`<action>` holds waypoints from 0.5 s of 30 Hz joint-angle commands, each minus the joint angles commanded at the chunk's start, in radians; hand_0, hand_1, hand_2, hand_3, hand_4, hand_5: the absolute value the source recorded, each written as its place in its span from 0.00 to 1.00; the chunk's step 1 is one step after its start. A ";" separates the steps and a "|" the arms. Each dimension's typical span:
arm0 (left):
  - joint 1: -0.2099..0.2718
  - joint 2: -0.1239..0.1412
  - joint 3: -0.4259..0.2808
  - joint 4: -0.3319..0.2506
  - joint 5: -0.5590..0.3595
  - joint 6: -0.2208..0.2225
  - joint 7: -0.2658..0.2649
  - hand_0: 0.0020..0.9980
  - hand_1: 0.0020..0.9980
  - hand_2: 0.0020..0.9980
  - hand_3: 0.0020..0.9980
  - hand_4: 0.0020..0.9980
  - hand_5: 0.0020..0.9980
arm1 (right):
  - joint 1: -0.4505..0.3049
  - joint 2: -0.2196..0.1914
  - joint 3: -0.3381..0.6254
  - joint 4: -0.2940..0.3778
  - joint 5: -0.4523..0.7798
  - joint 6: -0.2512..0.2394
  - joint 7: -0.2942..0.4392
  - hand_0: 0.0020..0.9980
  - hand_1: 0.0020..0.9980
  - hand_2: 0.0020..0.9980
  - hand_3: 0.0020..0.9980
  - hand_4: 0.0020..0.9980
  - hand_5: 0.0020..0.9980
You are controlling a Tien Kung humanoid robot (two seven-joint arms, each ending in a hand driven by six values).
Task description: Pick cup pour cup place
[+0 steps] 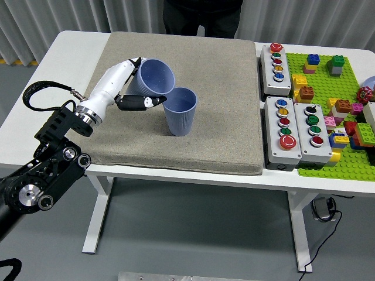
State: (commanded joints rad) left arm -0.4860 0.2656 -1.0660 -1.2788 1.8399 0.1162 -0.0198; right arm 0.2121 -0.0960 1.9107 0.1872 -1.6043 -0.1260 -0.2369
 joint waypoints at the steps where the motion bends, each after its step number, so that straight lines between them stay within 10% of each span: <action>1: -0.007 0.005 0.001 0.003 0.037 -0.001 0.005 0.58 0.51 0.53 0.53 0.81 0.13 | 0.001 0.000 -0.001 0.000 0.001 0.000 0.000 0.70 0.63 0.60 0.59 0.00 0.25; 7: -0.038 0.035 0.020 -0.004 0.245 -0.009 0.025 0.58 0.52 0.53 0.53 0.80 0.13 | 0.005 -0.002 -0.004 -0.001 0.010 -0.002 0.001 0.70 0.63 0.60 0.59 0.00 0.25; 15: -0.044 0.047 0.047 -0.018 0.277 -0.019 0.031 0.58 0.52 0.53 0.53 0.79 0.12 | 0.006 -0.002 -0.004 -0.001 0.010 -0.002 0.001 0.70 0.63 0.59 0.59 0.00 0.25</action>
State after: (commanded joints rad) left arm -0.5301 0.3121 -1.0193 -1.2972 2.1171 0.0974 0.0111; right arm 0.2179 -0.0979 1.9071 0.1866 -1.5942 -0.1282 -0.2361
